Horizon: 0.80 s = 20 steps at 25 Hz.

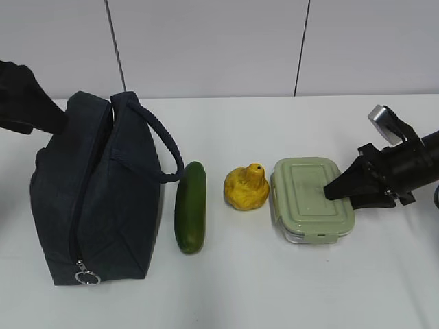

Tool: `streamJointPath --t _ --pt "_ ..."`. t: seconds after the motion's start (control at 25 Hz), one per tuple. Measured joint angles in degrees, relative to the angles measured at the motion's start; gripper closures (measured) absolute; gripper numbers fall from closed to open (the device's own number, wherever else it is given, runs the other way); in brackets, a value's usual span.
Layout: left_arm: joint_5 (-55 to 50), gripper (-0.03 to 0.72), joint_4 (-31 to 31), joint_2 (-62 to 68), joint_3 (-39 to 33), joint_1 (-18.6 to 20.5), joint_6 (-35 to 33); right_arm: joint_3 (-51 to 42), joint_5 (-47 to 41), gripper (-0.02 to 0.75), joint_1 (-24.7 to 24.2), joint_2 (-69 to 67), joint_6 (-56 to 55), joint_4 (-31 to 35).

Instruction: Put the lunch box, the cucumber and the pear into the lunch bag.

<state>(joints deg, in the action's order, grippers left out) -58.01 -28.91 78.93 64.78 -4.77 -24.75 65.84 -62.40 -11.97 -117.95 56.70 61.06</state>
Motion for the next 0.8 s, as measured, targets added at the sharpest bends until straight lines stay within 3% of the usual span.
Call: streamJointPath --t 0.2,0.4,0.48,0.64,0.8 --pt "-0.02 0.285 1.39 0.0 -2.58 0.0 0.94 0.0 0.0 0.426 0.0 0.0 0.0 0.0" --pt "2.35 0.314 -1.56 0.11 -8.8 0.0 -1.53 0.0 0.0 0.427 0.0 0.0 0.12 0.63" --pt "2.72 0.364 -3.74 0.47 -9.2 0.0 -3.02 0.0 -0.22 0.427 0.0 0.0 0.12 1.14" --pt "3.55 0.613 -4.4 1.47 -9.32 0.0 -3.89 1.83 -1.95 0.428 0.0 0.0 0.41 2.8" --pt "4.07 0.664 -4.21 1.11 -9.41 0.0 -4.11 4.23 -2.19 0.429 0.0 1.61 0.41 5.56"
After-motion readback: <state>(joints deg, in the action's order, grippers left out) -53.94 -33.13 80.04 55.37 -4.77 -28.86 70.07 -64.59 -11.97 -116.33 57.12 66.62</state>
